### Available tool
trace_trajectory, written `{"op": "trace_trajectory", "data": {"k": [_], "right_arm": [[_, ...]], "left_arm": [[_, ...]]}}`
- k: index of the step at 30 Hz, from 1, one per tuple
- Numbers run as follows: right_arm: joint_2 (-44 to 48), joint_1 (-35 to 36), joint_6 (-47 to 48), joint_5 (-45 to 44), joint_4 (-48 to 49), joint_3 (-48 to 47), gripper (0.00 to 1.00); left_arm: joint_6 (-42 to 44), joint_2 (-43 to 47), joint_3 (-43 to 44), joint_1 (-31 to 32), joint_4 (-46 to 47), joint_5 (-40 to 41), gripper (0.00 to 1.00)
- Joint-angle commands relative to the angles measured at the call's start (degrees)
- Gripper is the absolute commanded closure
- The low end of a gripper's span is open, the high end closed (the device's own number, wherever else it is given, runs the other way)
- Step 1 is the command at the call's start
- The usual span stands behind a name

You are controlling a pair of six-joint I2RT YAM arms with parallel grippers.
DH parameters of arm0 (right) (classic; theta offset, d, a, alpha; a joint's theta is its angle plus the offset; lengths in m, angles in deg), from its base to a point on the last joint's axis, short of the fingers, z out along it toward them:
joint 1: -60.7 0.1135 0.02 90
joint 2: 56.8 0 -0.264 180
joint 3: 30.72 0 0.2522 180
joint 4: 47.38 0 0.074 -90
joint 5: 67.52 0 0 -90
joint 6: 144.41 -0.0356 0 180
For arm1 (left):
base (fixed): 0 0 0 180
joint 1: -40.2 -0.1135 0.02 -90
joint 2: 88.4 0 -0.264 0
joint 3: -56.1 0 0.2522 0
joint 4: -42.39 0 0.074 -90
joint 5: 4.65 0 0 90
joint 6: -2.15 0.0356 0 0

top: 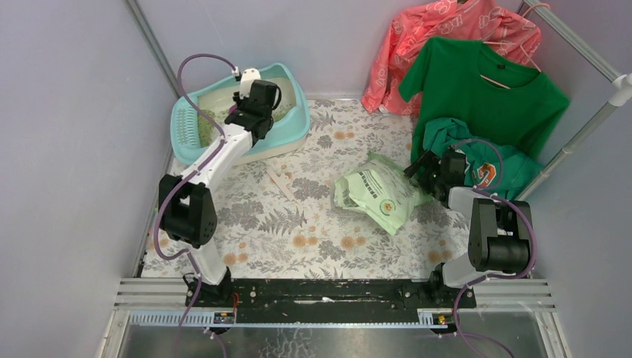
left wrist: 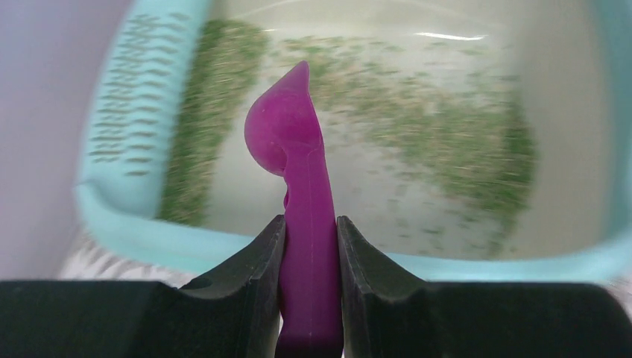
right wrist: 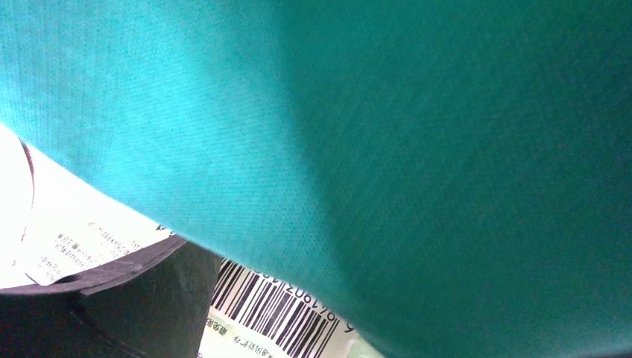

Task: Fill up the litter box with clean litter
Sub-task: 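Pour the cat litter into the litter box, then scoop the cat litter from the cat litter bag.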

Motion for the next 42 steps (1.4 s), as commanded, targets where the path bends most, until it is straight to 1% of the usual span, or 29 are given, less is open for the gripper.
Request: {"op": "trace_trajectory", "data": {"k": [1, 2, 4, 6, 9, 11, 14, 15, 18, 19, 22, 25, 27, 32, 34, 39, 42], "right_arm": [[-2.21, 0.54, -0.42, 3.56, -5.77, 2.57, 0.00], [-2.21, 0.54, -0.45, 3.59, -5.77, 2.56, 0.00], [-2.21, 0.54, -0.44, 3.55, -5.77, 2.55, 0.00], [-2.29, 0.54, -0.41, 3.59, -5.77, 2.47, 0.00], [-2.47, 0.54, -0.41, 3.59, -5.94, 2.38, 0.00], [-2.39, 0.54, -0.56, 3.46, -5.94, 2.39, 0.00], [-2.19, 0.54, -0.65, 3.18, -5.96, 2.52, 0.00], [-2.06, 0.54, -0.68, 3.04, -5.88, 2.57, 0.00], [-1.60, 0.54, -0.84, 2.71, -5.68, 2.97, 0.00], [-1.64, 0.54, -0.76, 2.72, -5.68, 2.87, 0.00], [-1.85, 0.54, -0.71, 2.89, -5.87, 2.70, 0.00], [-1.86, 0.54, -0.79, 2.77, -5.77, 2.70, 0.00], [-1.86, 0.54, -0.75, 2.81, -5.79, 2.64, 0.00], [-2.28, 0.54, -0.69, 2.87, -6.03, 2.39, 0.00], [-2.38, 0.56, -0.72, 2.89, -6.04, 2.29, 0.00], [-2.39, 0.54, -0.75, 2.85, -6.08, 2.23, 0.00], [-2.47, 0.54, -0.78, 2.97, -6.11, 2.27, 0.00]], "left_arm": [[2.47, 0.33, 2.03, -0.60, -7.62, 20.77, 0.98], [2.73, 1.27, 1.68, -0.31, -7.46, 21.27, 0.98], [2.33, 4.12, 1.68, 0.24, -7.77, 19.15, 0.98], [1.12, 8.60, 2.17, 1.52, -8.62, 12.01, 0.97], [-4.71, 15.04, 6.20, 1.88, -15.18, -4.74, 0.97], [-8.07, 19.31, 8.28, 2.05, -19.29, -17.35, 0.96], [-11.84, 25.58, 7.32, 3.08, -24.00, -32.73, 0.96], [-13.00, 28.68, 4.96, 3.22, -24.19, -38.08, 0.96], [-17.96, 38.56, -4.99, 3.32, -22.55, -50.13, 0.94], [-19.74, 41.42, -9.38, 3.37, -22.20, -53.21, 0.94], [-24.29, 49.42, -18.59, 3.35, -20.62, -61.84, 0.94], [-29.90, 54.70, -26.58, 3.33, -17.20, -70.35, 0.94], [-33.32, 57.32, -31.09, 3.37, -14.71, -73.66, 0.94], [-36.20, 61.13, -37.36, 3.38, -13.37, -74.80, 0.94], [-37.70, 62.04, -40.27, 3.38, -11.10, -75.76, 0.93], [-40.93, 60.71, -45.57, 3.37, -3.83, -76.40, 0.93], [-40.45, 57.64, -46.17, 3.37, -0.89, -74.51, 0.94]]}}
